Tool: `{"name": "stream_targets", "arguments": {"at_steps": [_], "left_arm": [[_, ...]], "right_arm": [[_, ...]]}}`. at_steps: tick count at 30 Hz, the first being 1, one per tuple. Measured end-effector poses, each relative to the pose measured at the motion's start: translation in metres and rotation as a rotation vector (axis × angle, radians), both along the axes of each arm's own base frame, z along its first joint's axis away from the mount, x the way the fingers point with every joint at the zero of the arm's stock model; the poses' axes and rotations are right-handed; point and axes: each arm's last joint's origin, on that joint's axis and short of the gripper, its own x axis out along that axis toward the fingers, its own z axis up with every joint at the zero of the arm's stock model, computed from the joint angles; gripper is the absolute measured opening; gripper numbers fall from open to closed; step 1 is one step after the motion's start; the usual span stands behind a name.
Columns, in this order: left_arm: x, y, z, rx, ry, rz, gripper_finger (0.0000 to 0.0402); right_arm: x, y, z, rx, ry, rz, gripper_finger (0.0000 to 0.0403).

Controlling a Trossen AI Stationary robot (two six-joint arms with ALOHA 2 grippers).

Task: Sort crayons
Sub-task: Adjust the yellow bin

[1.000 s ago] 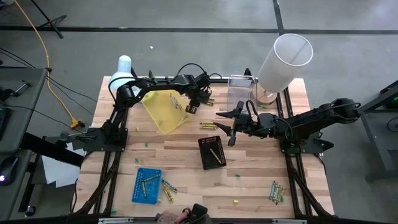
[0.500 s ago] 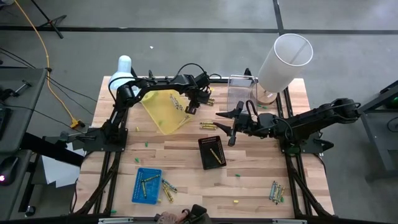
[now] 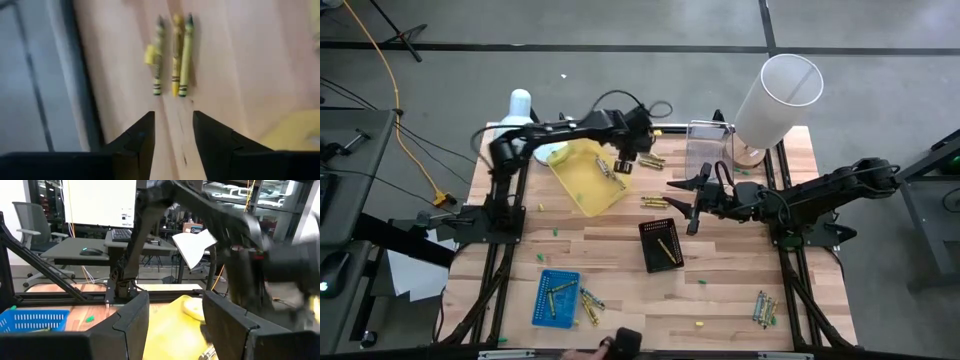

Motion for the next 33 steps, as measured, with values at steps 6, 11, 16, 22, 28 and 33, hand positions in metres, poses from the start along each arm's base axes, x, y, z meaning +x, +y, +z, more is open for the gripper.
{"name": "stream_targets", "arguments": {"at_steps": [6,11,16,22,28,33], "left_arm": [[-0.045,-0.006,0.101,0.101,-0.309,0.273,0.0023],[-0.089,0.009,0.119,0.049,-0.453,0.712,0.0003],[-0.106,0.022,0.072,-0.045,-0.271,0.951,0.0],[-0.1,0.015,0.011,-0.008,-0.034,0.989,0.0],[-0.09,0.019,-0.025,0.015,0.061,1.029,0.0],[-0.086,0.026,-0.052,0.033,0.137,1.05,0.0]], "right_arm": [[0.0,-0.003,0.0,0.004,-0.001,-0.01,0.0179],[0.0,-0.003,0.0,0.046,-0.01,-0.008,0.0179],[0.0,-0.003,0.0,0.066,-0.018,-0.006,0.0179],[0.0,-0.003,0.001,0.05,-0.021,-0.008,0.0179],[0.0,-0.006,0.001,0.053,-0.023,-0.019,0.0179],[0.001,-0.006,0.0,0.059,-0.018,-0.021,0.0179]]}}
